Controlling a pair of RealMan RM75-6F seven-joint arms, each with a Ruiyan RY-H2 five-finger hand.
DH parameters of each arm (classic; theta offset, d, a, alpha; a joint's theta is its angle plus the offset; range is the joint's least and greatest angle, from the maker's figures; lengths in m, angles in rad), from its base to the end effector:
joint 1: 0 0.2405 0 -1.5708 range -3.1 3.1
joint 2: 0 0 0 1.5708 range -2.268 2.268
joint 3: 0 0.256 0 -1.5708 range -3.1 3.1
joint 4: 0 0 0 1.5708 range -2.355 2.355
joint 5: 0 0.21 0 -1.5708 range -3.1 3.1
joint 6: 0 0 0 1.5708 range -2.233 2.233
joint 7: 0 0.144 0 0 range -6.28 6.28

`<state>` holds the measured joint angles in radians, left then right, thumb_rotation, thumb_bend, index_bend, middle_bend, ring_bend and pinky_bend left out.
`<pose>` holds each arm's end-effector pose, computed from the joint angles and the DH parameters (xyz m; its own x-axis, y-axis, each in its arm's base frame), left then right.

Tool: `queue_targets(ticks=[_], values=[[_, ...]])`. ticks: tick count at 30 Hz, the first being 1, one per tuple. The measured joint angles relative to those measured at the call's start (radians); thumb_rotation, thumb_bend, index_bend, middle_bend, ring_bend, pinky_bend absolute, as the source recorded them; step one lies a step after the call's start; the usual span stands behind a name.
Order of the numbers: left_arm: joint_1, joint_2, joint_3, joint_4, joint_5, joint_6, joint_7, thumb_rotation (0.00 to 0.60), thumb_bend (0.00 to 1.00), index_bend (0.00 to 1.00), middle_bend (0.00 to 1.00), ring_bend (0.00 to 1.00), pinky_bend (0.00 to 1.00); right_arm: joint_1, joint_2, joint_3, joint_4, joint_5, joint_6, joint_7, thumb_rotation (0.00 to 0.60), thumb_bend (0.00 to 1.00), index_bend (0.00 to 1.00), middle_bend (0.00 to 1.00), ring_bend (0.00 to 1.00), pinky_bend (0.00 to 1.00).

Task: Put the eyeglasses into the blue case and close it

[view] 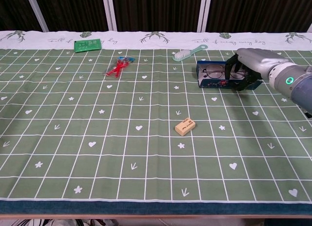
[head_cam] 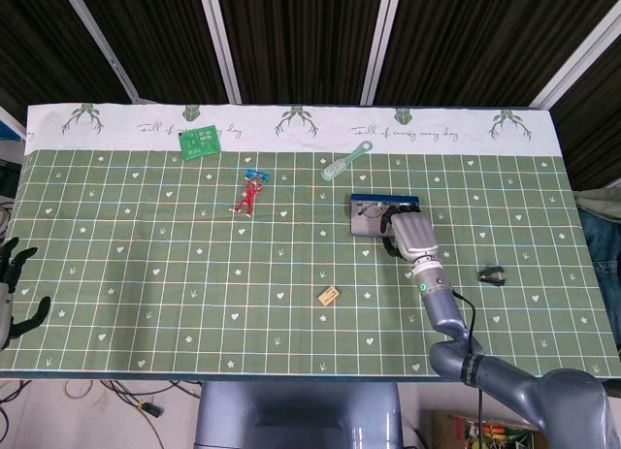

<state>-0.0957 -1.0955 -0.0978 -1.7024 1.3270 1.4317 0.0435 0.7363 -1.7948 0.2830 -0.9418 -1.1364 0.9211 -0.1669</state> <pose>-0.3140 0.1913 0.1657 0.3490 0.0151 0.9370 0.9274 0.1379 -0.3477 -0.2039 -0.3995 -0.0339 0.4012 -0.1667 0.9007 -0.9124 -0.1592 0.3770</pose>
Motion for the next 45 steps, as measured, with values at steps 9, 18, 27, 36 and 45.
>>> queue_targets(ticks=[9,18,27,36,45], values=[[0.000,0.000,0.000,0.000,-0.001,-0.001,0.000,0.600,0.35,0.15,0.00,0.00,0.00,0.002,-0.005,-0.002,0.002,0.008,-0.012,0.000,0.600,0.51,0.58,0.34,0.31,0.25],[-0.001,0.000,0.000,0.000,-0.001,-0.003,0.001,0.600,0.35,0.15,0.00,0.00,0.00,0.006,-0.007,-0.005,-0.010,0.002,-0.009,-0.003,0.600,0.45,0.58,0.33,0.31,0.25],[-0.001,0.000,0.001,0.000,-0.001,-0.004,0.002,0.600,0.35,0.16,0.00,0.00,0.00,0.006,0.001,-0.007,-0.032,0.004,-0.009,-0.016,0.600,0.38,0.59,0.33,0.31,0.25],[-0.001,0.001,0.001,-0.001,-0.001,-0.004,0.004,0.600,0.35,0.16,0.00,0.00,0.00,0.009,-0.005,0.001,-0.027,0.016,-0.007,-0.022,0.600,0.44,0.62,0.33,0.31,0.25],[-0.001,0.002,0.002,-0.002,-0.001,-0.005,0.004,0.600,0.35,0.16,0.00,0.00,0.00,0.014,-0.009,0.007,-0.026,0.021,0.000,-0.025,0.600,0.49,0.63,0.33,0.31,0.25]])
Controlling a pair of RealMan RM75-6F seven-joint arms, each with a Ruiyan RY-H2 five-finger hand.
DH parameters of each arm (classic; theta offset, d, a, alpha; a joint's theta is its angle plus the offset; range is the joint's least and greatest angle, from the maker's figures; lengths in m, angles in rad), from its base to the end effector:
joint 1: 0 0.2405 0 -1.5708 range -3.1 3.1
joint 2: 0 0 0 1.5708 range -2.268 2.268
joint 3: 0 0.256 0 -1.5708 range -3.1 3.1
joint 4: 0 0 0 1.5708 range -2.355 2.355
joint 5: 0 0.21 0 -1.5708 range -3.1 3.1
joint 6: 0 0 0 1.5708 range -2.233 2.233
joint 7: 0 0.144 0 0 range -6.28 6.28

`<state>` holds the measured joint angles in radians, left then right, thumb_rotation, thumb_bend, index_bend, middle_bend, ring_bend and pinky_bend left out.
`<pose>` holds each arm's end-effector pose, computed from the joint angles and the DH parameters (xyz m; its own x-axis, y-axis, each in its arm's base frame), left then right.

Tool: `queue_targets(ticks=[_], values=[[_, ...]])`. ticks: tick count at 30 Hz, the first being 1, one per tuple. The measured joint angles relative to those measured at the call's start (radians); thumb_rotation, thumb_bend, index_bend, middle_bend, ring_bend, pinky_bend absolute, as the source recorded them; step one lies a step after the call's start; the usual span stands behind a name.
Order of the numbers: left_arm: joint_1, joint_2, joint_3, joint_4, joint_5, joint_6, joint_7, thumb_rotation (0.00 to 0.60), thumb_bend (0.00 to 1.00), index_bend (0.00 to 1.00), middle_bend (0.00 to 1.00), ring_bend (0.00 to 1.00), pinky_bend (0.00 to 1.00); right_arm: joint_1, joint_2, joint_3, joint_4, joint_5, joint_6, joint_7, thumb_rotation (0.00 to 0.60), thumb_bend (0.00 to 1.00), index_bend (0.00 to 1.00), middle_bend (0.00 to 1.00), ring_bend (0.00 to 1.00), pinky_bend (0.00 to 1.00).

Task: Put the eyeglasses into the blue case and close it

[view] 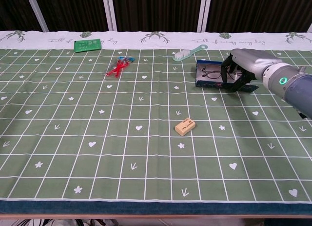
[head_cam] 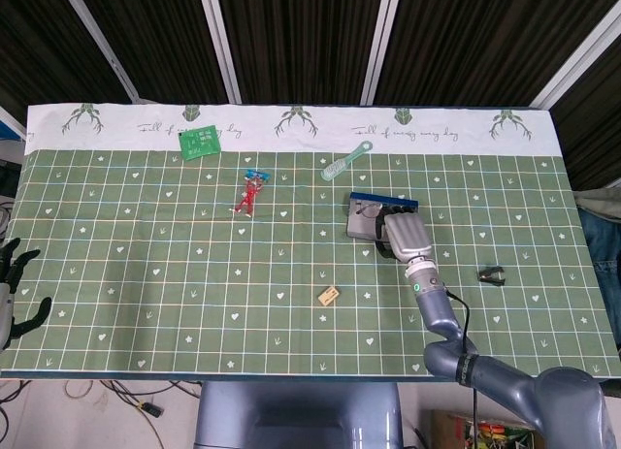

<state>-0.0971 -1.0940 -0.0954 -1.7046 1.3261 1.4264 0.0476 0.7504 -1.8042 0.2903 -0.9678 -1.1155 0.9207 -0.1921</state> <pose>-0.3140 0.1912 0.1650 0.3515 0.0229 0.9359 0.9262 0.1372 -0.3512 -0.1921 -0.3986 -0.0401 0.3882 -0.1753 0.9048 -0.9171 -0.1697 0.3606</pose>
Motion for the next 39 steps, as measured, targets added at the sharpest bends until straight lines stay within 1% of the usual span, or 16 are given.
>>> queue_targets(ticks=[5,10,16,22,30,33,39], values=[[0.000,0.001,0.000,0.000,0.000,-0.001,-0.001,0.600,0.35,0.17,0.00,0.00,0.00,0.001,0.000,0.001,-0.004,0.004,-0.001,-0.004,0.600,0.52,0.65,0.33,0.31,0.25],[0.000,0.001,0.000,-0.001,0.000,0.000,-0.002,0.600,0.35,0.17,0.00,0.00,0.00,0.002,0.001,0.003,-0.008,0.006,-0.001,-0.001,0.600,0.58,0.67,0.33,0.31,0.25],[0.000,0.001,0.000,-0.001,0.001,0.000,-0.005,0.600,0.35,0.17,0.00,0.00,0.00,-0.004,0.019,0.003,-0.040,-0.001,0.012,0.004,0.600,0.62,0.69,0.33,0.31,0.25],[0.000,0.001,0.002,-0.002,0.002,-0.002,-0.003,0.600,0.35,0.17,0.00,0.00,0.00,-0.023,0.064,-0.005,-0.122,-0.020,0.043,0.002,0.600,0.62,0.70,0.33,0.29,0.22],[0.000,0.000,0.003,-0.002,0.004,0.000,0.002,0.600,0.35,0.17,0.00,0.00,0.00,-0.056,0.164,-0.023,-0.304,-0.050,0.104,-0.059,0.600,0.62,0.70,0.32,0.27,0.21],[0.001,0.000,0.003,-0.003,0.005,0.002,0.002,0.600,0.35,0.17,0.00,0.00,0.00,-0.055,0.182,-0.019,-0.332,-0.042,0.109,-0.091,0.600,0.62,0.70,0.32,0.27,0.21],[0.002,0.000,0.002,-0.003,0.004,0.002,0.000,0.600,0.35,0.17,0.00,0.00,0.00,-0.037,0.192,0.002,-0.336,0.007,0.081,-0.115,0.600,0.62,0.71,0.31,0.27,0.21]])
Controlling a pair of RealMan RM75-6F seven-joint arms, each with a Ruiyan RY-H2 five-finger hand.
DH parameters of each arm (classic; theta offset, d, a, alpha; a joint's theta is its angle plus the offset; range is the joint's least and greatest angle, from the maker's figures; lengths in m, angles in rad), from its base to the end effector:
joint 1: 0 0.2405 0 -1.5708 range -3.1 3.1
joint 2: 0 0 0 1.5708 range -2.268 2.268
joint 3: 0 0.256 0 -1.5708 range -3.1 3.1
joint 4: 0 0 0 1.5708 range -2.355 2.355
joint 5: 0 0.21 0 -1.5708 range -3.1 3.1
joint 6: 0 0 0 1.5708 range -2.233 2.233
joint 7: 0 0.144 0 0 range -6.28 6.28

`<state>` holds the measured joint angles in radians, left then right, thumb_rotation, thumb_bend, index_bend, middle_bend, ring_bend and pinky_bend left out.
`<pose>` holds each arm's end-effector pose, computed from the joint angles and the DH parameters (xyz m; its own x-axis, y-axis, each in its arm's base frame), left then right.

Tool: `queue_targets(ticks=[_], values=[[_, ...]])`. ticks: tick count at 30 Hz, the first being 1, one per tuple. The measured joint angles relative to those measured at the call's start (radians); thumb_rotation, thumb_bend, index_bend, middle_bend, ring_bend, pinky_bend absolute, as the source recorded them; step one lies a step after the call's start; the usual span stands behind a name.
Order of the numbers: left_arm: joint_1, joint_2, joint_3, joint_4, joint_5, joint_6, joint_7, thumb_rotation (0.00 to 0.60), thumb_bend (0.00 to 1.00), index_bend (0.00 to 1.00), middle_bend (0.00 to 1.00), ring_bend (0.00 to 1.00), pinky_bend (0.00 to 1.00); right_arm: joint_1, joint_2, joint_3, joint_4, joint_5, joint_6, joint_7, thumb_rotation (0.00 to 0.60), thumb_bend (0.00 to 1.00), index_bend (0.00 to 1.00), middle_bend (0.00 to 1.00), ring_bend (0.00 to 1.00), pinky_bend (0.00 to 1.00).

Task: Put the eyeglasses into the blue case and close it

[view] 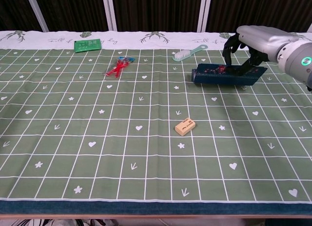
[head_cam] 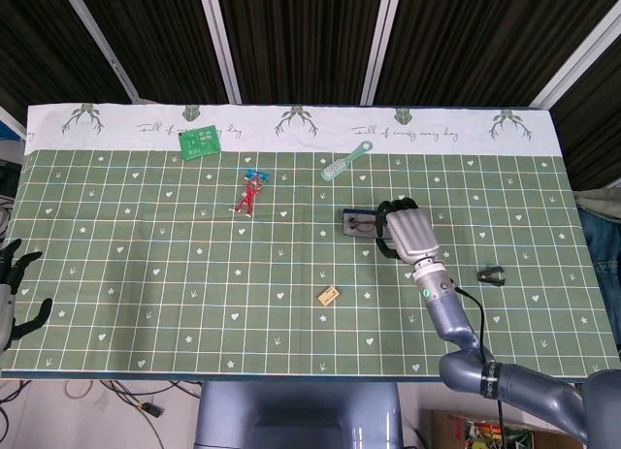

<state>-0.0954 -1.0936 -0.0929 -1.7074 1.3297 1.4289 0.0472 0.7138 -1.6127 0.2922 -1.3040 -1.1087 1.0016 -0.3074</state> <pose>-0.3134 0.1901 0.1646 0.3499 0.0236 0.9365 0.9270 0.1354 -0.3498 -0.1653 -0.3810 0.0039 0.3906 -0.1241 0.9121 -0.9033 -0.2423 0.3539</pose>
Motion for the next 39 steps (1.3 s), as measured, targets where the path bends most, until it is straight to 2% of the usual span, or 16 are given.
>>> queue_targets(ticks=[9,20,39], values=[[-0.001,0.001,0.000,0.000,-0.002,-0.003,-0.001,0.600,0.35,0.17,0.00,0.00,0.00,0.033,0.042,0.013,-0.025,0.102,-0.092,-0.041,0.600,0.63,0.72,0.30,0.27,0.21],[0.000,0.000,0.001,-0.001,0.000,-0.001,0.002,0.600,0.35,0.17,0.00,0.00,0.00,0.080,0.071,0.013,-0.048,0.196,-0.144,-0.092,0.600,0.63,0.72,0.28,0.24,0.21],[0.000,0.003,0.001,-0.004,-0.006,-0.005,0.004,0.600,0.35,0.17,0.00,0.00,0.00,0.188,0.096,0.013,0.024,0.404,-0.258,-0.138,0.600,0.64,0.73,0.25,0.22,0.21]])
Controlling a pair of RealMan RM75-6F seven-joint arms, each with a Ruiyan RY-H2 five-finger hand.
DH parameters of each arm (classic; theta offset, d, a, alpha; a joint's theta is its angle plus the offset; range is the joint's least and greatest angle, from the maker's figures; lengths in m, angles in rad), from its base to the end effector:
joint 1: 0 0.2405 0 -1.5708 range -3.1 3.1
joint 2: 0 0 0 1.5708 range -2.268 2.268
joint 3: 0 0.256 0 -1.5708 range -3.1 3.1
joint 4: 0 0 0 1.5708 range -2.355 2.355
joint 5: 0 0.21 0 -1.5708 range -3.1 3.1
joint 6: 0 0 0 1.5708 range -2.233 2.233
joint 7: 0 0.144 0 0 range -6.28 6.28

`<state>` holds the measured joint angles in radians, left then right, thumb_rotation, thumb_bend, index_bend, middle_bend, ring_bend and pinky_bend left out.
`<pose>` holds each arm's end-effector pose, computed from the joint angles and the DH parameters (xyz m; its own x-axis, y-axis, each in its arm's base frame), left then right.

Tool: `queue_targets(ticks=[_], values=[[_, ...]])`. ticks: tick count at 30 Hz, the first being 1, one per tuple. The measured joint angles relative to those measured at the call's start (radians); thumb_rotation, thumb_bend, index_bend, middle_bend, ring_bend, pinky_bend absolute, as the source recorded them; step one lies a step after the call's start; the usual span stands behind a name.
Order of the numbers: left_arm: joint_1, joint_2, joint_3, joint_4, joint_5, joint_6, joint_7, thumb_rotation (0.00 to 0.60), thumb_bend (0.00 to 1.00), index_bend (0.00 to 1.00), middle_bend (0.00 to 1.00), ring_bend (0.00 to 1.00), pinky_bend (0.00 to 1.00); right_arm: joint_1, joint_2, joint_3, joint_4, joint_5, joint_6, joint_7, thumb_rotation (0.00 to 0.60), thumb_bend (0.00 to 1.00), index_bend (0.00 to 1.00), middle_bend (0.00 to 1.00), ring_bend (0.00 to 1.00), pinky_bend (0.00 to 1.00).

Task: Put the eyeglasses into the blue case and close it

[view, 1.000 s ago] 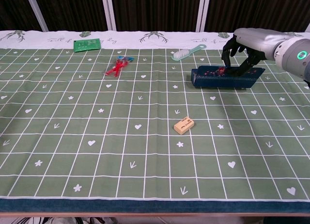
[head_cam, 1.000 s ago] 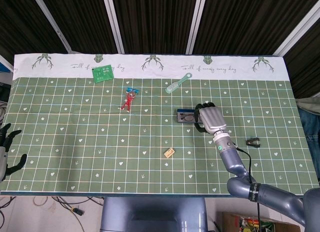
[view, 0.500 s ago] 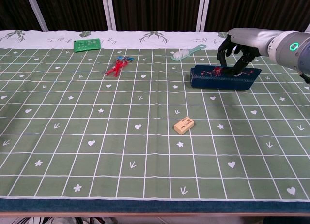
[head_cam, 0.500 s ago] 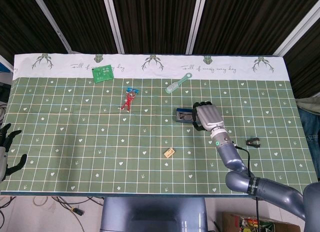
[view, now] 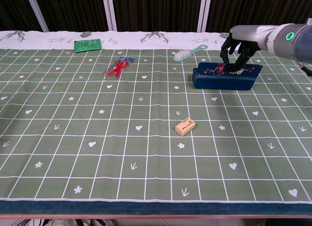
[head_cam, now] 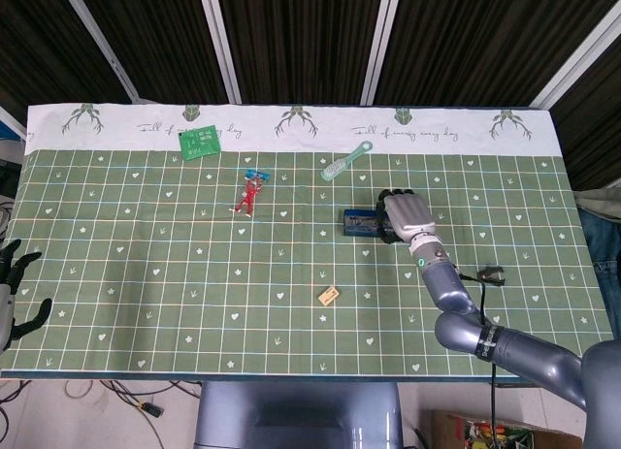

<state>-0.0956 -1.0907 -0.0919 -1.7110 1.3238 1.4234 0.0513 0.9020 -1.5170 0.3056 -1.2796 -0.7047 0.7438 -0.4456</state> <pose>-0.3140 0.1898 0.1645 0.3516 0.0307 0.9356 0.9253 0.1404 -0.3523 -0.1534 -0.4277 0.0140 0.4165 -0.3241 0.8494 -0.9091 -0.1583 0.3853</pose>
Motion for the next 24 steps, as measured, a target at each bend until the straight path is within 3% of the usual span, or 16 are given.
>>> queue_targets(ticks=[24], values=[[0.002,0.001,0.001,-0.001,0.002,0.001,-0.002,0.600,0.35,0.17,0.00,0.00,0.00,0.098,-0.002,-0.046,0.123,0.167,-0.097,0.003,0.600,0.64,0.73,0.21,0.21,0.21]])
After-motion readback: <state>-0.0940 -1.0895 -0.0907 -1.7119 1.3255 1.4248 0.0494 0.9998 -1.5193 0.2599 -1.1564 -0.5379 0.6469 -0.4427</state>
